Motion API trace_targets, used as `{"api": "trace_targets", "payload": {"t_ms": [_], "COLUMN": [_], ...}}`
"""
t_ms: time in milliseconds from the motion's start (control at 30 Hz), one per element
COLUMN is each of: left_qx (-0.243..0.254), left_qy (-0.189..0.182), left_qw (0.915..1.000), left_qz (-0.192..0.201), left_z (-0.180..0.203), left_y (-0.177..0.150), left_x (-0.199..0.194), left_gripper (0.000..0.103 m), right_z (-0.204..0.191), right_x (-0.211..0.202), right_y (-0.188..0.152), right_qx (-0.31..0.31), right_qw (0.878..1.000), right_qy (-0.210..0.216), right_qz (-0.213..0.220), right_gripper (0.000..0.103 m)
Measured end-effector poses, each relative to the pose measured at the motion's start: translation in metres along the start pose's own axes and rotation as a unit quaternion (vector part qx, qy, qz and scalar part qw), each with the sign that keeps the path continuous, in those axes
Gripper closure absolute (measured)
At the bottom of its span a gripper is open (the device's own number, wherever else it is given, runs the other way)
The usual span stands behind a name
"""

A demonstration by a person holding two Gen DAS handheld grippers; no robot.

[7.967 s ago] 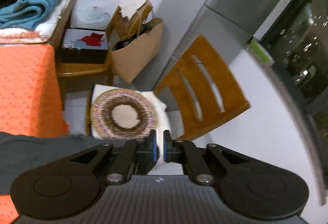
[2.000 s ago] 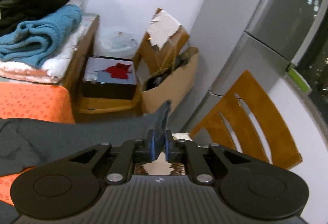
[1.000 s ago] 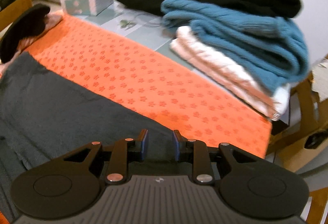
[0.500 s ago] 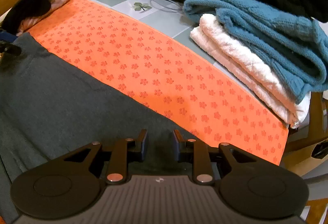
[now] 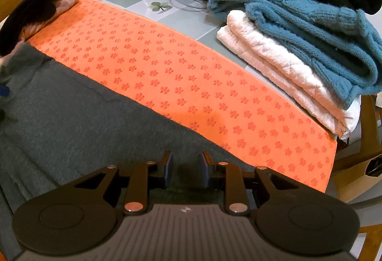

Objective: Fold clothes

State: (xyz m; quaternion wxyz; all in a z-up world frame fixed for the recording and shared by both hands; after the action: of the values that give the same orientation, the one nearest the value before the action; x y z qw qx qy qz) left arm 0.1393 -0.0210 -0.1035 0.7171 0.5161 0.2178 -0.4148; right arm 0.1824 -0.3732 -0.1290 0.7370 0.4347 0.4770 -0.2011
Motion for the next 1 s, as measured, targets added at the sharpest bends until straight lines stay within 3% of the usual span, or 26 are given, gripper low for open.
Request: {"api": "trace_targets", "payload": {"t_ms": [67,167,233,367,467,600,733,867,1000], "left_qx": [-0.015,-0.041,-0.058,-0.093,-0.115,-0.107,-0.091,-0.089,-0.083], "left_qy": [0.015,0.055,0.08,0.095,0.097,0.111,0.114,0.097,0.079], "left_qw": [0.999,0.9957,0.9931,0.9892,0.9869,0.9874,0.9892,0.9913,0.9934], "left_qz": [0.038,0.061,0.063,0.063,0.058,0.036,0.02,0.007,-0.004], "left_z": [-0.008,-0.028,-0.042,-0.062,-0.07,-0.067,-0.059,-0.053,-0.043], "left_y": [0.009,0.024,0.032,0.042,0.049,0.046,0.036,0.029,0.024], "left_x": [-0.012,-0.013,-0.007,0.006,0.014,0.029,0.038,0.041,0.044], "left_gripper": [0.043,0.045,0.047,0.055,0.059,0.06,0.053,0.053,0.052], "right_z": [0.002,0.003,0.004,0.003,0.002,0.0,0.0,0.001,0.001], "right_x": [0.0,0.002,0.004,0.008,0.011,0.016,0.019,0.021,0.026], "right_y": [0.001,0.003,0.006,0.013,0.017,0.019,0.018,0.019,0.02], "right_qx": [-0.001,-0.007,-0.012,-0.02,-0.025,-0.027,-0.033,-0.046,-0.054], "right_qw": [1.0,1.0,1.0,1.0,1.0,1.0,0.999,0.999,0.999], "right_qy": [-0.001,-0.001,-0.002,-0.001,0.001,0.004,0.004,-0.002,0.002], "right_qz": [0.001,0.002,0.001,0.004,0.006,0.003,0.0,-0.003,-0.007], "right_gripper": [0.074,0.074,0.074,0.074,0.074,0.074,0.074,0.064,0.064]}}
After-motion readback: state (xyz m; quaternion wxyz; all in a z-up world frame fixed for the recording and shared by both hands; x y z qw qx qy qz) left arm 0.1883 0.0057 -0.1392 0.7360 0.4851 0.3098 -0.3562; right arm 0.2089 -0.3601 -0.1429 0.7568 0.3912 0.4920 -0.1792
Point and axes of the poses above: each gripper's, at about its wrist camera, not at the fingertips, and x roughly the way its jaws point, z to its right, y to its top, the point moved 2 cm from there along x, roughly the way its jaws point, and after that the axes turned 13 degrees about -x, right-handed, at the moved point
